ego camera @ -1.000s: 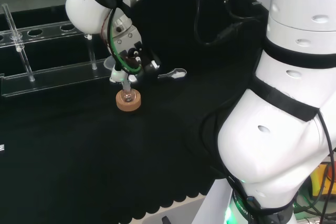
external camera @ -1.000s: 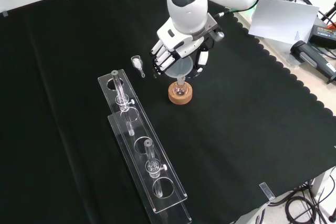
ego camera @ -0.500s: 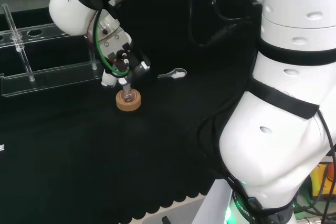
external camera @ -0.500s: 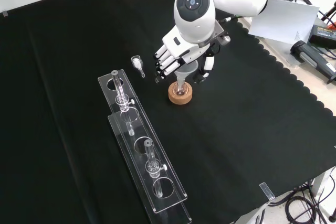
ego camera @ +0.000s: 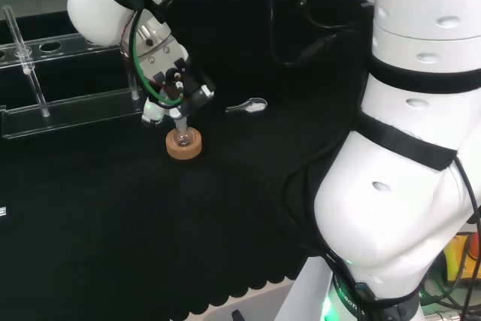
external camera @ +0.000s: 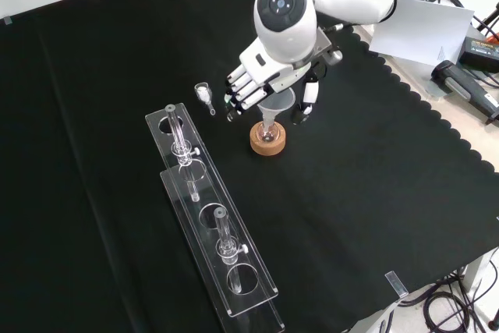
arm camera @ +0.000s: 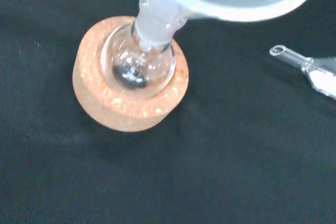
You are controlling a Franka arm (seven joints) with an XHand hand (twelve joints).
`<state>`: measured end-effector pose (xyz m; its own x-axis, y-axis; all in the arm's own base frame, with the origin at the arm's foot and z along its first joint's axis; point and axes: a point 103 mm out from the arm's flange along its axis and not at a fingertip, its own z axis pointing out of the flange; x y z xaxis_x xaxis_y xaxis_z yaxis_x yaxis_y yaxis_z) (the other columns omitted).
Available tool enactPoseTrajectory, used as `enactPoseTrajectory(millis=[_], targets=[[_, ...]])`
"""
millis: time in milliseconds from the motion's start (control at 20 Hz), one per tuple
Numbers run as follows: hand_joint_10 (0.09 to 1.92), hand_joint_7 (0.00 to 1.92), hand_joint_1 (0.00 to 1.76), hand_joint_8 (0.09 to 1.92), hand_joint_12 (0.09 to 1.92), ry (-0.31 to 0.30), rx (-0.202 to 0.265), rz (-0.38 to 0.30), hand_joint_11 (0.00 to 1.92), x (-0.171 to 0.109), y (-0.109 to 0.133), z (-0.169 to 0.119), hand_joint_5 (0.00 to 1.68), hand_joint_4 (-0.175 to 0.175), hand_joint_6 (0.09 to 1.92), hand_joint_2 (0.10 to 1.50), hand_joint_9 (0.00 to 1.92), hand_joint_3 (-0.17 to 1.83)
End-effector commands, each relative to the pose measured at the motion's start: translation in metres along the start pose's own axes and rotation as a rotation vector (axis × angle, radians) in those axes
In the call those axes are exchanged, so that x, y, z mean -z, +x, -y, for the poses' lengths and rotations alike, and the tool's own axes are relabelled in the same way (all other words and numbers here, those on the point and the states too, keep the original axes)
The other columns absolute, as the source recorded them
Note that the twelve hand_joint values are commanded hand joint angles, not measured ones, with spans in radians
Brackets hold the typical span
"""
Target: Place the funnel on the round-bottom flask.
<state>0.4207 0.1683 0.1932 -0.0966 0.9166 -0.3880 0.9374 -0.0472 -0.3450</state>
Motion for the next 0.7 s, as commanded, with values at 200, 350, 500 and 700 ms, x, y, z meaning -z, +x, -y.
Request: enactPoseTrajectory(millis=[200,350,500,700], targets=[[0.80,0.00,0.56,0.48,1.49,-0.104,0.009,-0.036,0.22,0.038,-0.031,0.017,0.16,-0.064,0.09,0.68,0.15,0.40],[0.80,0.00,0.55,0.51,1.49,-0.104,0.000,-0.062,0.22,0.037,-0.043,0.019,0.16,-0.064,0.09,0.68,0.16,0.40],[0.79,0.00,0.55,0.55,1.49,-0.102,-0.010,-0.082,0.23,0.035,-0.055,0.021,0.17,-0.065,0.09,0.69,0.18,0.39],[0.76,0.01,0.55,0.65,1.48,-0.108,-0.026,-0.112,0.25,0.032,-0.072,0.022,0.18,-0.066,0.09,0.69,0.24,0.38]])
